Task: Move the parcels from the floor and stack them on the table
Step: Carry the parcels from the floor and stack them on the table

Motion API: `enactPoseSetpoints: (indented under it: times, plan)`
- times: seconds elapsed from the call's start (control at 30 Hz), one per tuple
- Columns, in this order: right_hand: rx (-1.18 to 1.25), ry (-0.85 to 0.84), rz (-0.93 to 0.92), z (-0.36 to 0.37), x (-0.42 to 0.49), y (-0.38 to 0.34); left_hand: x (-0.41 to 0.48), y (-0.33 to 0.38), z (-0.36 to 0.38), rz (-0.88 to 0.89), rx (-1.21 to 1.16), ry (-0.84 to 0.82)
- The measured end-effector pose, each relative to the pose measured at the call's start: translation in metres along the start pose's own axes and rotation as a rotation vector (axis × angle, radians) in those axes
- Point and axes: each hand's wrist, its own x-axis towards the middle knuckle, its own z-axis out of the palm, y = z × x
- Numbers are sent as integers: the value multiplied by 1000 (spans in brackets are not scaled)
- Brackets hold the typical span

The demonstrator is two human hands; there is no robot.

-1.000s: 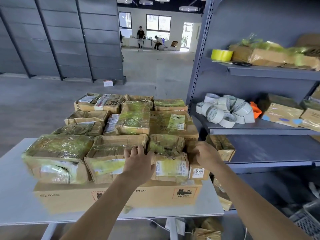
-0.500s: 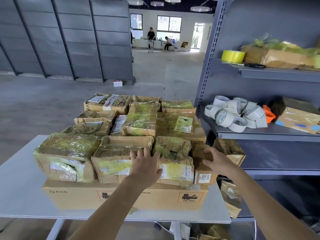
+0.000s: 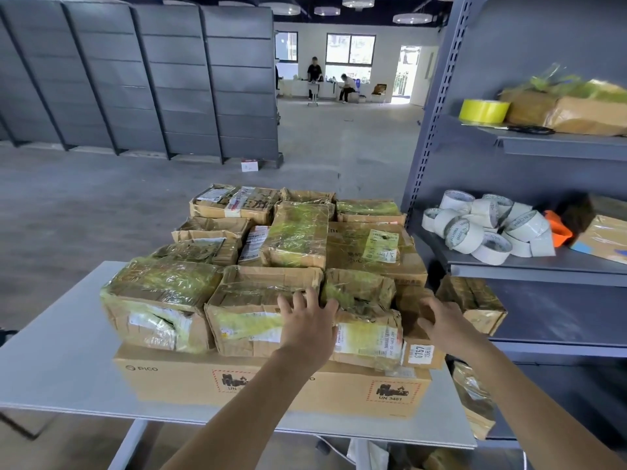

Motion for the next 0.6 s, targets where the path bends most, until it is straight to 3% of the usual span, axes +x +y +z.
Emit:
enactPoseSetpoints:
  times: [0.4,0.6]
  plan:
    - [-234,357,-67,15,-30,-4,-6,-7,0,76,-62,65]
    - [-264,331,-131,18,-30,-5,-27,4,5,216,-41,108]
